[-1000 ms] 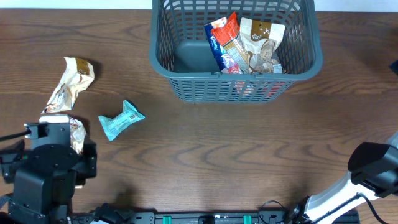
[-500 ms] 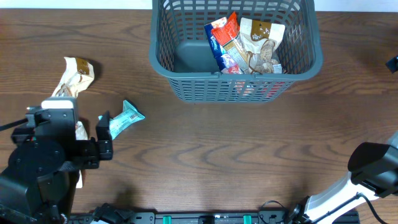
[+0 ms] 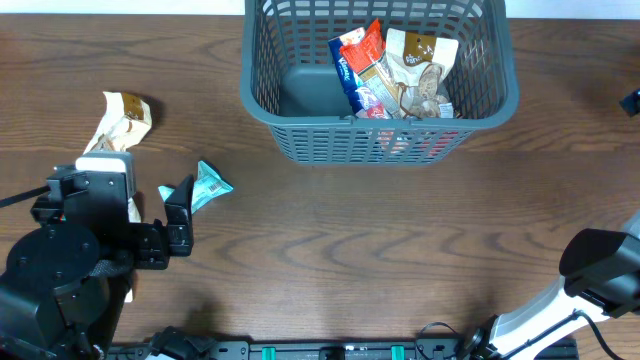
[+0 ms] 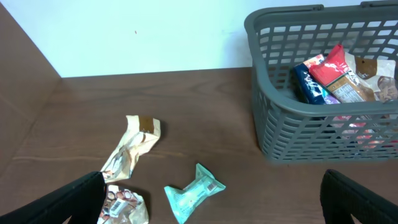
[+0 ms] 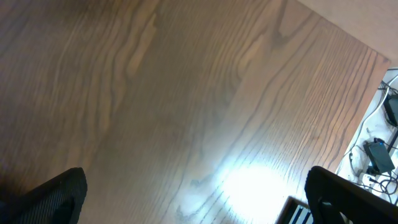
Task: Pack container
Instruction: 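Move left gripper forward over the left tan wrappers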
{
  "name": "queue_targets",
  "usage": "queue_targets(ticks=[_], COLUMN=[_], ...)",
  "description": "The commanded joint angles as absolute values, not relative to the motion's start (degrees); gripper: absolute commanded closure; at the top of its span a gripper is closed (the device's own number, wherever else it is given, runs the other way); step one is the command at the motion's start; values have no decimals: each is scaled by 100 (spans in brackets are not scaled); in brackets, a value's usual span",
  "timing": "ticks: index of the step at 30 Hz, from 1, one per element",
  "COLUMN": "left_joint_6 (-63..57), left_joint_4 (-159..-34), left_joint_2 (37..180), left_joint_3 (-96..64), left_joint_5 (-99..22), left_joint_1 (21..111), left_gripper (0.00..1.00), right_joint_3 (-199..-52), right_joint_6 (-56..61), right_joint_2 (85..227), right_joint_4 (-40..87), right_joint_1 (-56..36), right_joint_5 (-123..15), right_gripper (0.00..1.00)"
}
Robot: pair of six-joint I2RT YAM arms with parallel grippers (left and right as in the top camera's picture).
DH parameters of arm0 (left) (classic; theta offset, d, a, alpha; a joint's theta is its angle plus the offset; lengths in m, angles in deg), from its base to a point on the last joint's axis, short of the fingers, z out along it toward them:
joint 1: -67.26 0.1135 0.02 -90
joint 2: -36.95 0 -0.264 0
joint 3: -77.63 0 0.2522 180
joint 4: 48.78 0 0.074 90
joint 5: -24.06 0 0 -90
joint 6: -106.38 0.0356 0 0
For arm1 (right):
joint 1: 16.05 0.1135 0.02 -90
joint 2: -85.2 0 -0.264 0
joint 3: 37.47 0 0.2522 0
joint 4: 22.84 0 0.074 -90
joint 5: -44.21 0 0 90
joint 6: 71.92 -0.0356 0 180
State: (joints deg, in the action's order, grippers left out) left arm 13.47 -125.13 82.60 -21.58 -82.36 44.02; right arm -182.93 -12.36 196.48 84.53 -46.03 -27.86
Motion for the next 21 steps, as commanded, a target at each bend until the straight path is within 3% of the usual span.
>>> queue_targets(ticks=[1, 7, 11, 17, 21], left_joint_6=[1594, 1762, 2374, 1471, 1312], left_joint_4=[-12388, -11529, -10946, -11016, -11584], left_joint_2=[8314, 8843, 9720, 10751, 11145], left_joint_3=[-2228, -2228, -2263, -2947, -3732], left_joint_5=[-8319, -10713, -11441, -11342, -10066], left_joint_1=[4437, 4465, 4876, 5921, 7071], left_gripper=[1, 1, 1, 2, 1], right_joint_3=[-18267, -18267, -18267, -18267, -18267], right_joint_6=[-1317, -1317, -1315, -1313, -1310], right_joint_2=[19622, 19622, 19622, 19622, 19622], right_joint_4=[8459, 8459, 8531, 8754, 8822], right_joint_1=[-4640, -4640, -4640, -4640, -4640], right_joint_5=[-2742, -2742, -2740, -2738, -2740], right_gripper=[1, 1, 1, 1, 1])
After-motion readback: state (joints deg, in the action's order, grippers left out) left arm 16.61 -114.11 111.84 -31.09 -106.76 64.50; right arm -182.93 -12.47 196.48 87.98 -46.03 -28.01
